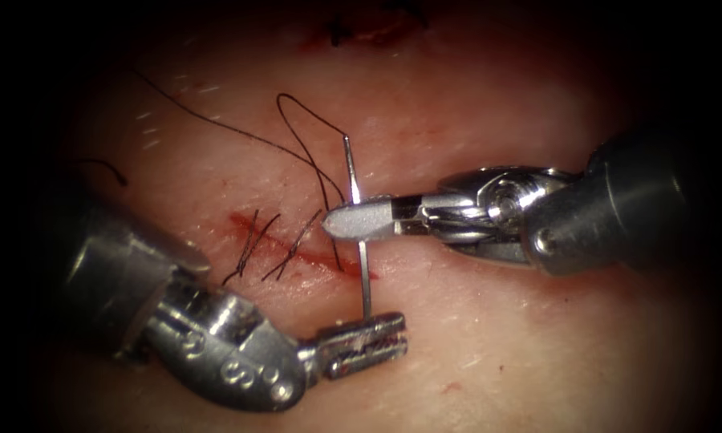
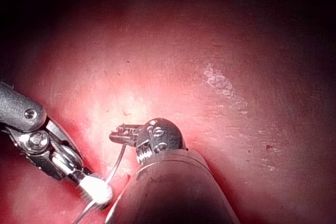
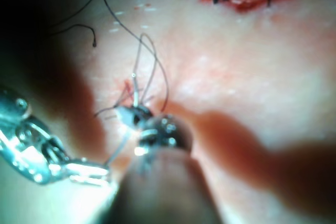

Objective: Wound Closure
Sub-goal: Use the left grasper to pull the needle through, then pull the needle through with the left gripper, then open the incision with the left gripper

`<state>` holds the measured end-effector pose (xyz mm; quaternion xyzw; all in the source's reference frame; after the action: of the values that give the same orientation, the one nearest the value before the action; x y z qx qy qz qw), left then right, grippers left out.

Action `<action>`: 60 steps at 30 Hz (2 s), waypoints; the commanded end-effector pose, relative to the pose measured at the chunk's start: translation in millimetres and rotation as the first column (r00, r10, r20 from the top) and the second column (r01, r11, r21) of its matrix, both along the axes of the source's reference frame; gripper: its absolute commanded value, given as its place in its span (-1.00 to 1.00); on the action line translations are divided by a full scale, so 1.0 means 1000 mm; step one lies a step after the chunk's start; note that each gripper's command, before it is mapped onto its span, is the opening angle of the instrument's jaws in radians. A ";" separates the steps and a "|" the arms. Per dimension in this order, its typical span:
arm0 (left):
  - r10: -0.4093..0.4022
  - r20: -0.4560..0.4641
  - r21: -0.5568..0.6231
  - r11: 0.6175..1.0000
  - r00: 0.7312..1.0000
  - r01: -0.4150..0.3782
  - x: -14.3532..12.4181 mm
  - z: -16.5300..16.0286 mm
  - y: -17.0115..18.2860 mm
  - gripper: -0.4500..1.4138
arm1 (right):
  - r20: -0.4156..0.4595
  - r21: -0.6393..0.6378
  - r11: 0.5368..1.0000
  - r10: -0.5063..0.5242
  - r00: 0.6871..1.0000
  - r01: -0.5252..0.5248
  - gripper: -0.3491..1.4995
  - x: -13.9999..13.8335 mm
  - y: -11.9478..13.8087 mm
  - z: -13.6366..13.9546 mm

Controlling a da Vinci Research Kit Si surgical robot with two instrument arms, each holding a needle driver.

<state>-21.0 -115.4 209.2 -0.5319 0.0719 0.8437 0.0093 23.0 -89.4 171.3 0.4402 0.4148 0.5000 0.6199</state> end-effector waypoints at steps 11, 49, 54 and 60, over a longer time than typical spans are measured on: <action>-0.080 0.090 0.437 0.899 0.993 0.033 0.0032 -0.0003 -0.0016 0.01 | 0.018 -0.053 0.991 0.124 0.992 -0.122 -1.00 -0.0016 0.0005 0.0008; 0.100 -0.369 0.734 0.641 0.924 0.223 0.0006 0.0143 0.0066 -1.00 | 0.019 -0.276 0.945 0.190 0.982 -0.177 -1.00 -0.0002 0.0003 -0.0015; 0.134 -0.373 0.744 0.635 0.918 0.210 -0.0004 0.0153 0.0073 -1.00 | 0.017 -0.303 0.938 0.182 0.983 -0.168 -1.00 -0.0002 0.0003 -0.0014; 0.216 -0.390 0.765 0.617 0.895 0.185 -0.0009 0.0164 0.0087 -1.00 | 0.017 -0.321 0.933 0.177 0.984 -0.162 -1.00 -0.0001 0.0001 -0.0013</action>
<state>-21.0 -104.9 225.9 -0.2585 -0.3117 0.8893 0.2124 22.1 -88.0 169.9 0.2827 0.5127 0.4871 0.6481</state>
